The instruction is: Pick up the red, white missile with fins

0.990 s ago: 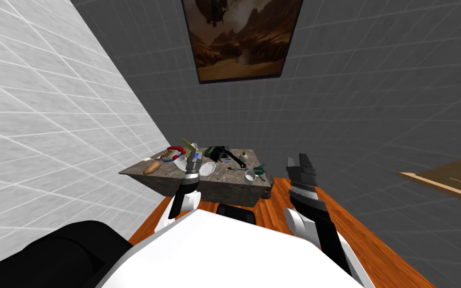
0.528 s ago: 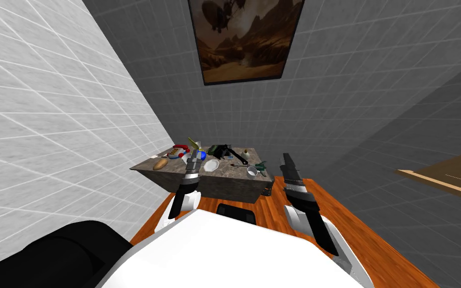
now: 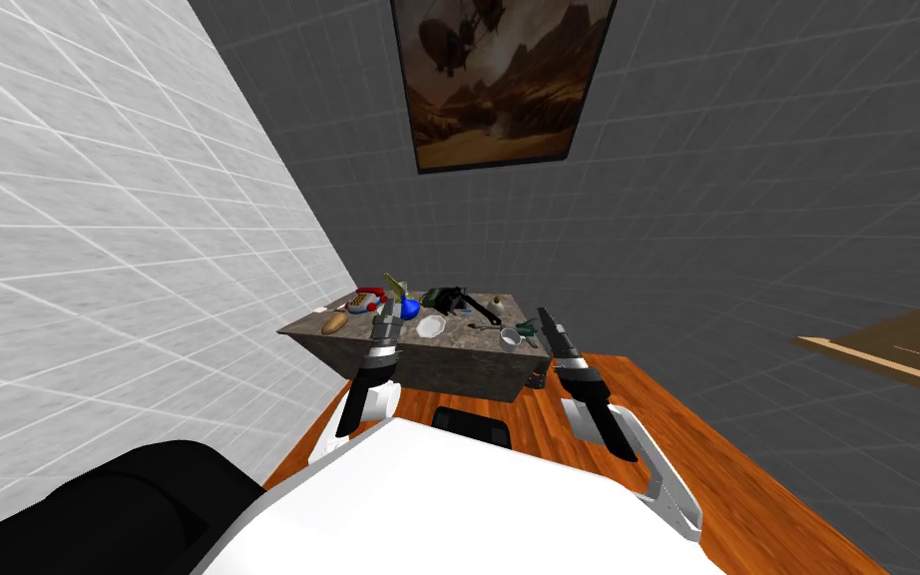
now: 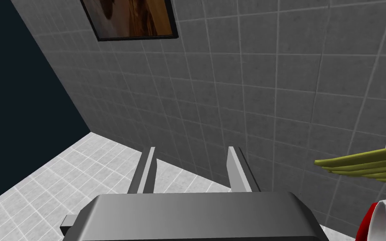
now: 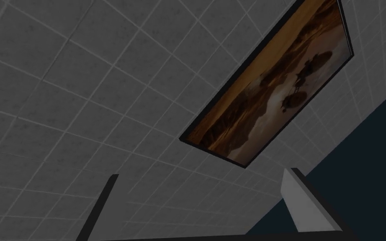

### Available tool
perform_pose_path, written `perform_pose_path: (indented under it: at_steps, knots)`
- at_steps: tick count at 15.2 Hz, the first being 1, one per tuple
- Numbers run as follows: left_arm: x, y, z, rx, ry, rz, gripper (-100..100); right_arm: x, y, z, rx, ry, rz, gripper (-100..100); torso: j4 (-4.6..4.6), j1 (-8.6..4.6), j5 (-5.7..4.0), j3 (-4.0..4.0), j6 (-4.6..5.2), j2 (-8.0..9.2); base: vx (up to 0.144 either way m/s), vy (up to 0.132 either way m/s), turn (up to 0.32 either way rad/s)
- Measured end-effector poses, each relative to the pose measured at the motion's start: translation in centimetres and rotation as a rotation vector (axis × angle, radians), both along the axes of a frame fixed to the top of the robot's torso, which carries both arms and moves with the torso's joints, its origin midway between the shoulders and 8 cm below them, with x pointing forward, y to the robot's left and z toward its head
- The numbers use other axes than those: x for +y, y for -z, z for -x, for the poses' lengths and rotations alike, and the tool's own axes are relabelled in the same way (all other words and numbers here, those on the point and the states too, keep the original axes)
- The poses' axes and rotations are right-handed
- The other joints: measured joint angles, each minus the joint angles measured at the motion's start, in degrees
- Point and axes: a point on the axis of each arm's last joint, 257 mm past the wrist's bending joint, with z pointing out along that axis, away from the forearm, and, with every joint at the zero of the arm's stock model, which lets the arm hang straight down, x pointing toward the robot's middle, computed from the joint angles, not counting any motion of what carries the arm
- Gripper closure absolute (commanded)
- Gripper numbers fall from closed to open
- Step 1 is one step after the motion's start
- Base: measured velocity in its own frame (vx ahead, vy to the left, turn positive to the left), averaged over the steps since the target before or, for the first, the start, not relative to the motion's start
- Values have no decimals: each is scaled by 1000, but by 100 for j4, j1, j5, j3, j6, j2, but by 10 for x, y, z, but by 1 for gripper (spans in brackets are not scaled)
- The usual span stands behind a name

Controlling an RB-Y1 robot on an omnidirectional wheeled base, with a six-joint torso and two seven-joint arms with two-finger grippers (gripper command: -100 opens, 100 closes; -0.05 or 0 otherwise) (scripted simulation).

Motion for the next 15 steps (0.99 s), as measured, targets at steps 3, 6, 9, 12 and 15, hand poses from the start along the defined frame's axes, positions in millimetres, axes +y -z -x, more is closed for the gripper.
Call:
perform_pose_path:
  at_steps: [3,6,9,12,15]
  knots:
    - [0,0,0,0,0,0,0,3,18,-16,25,9,105,-100,-1,-8,-2,-2,-1,-2,-63,69,21]
    - [0,0,0,0,0,0,0,8,35,-33,51,23,220,-100,-1,4,0,-1,-1,-2,-49,90,11]
    - [0,0,0,0,0,0,0,6,53,-46,76,39,313,-100,-3,-1,-1,-8,0,-12,-40,86,19]
    - [0,0,0,0,0,0,0,7,70,-61,96,54,422,-100,-2,-4,-1,-5,0,-8,-44,75,11]
    - [0,0,0,0,0,0,0,4,83,-78,112,73,540,-100,-2,-3,-1,-6,-2,-9,-50,85,18]
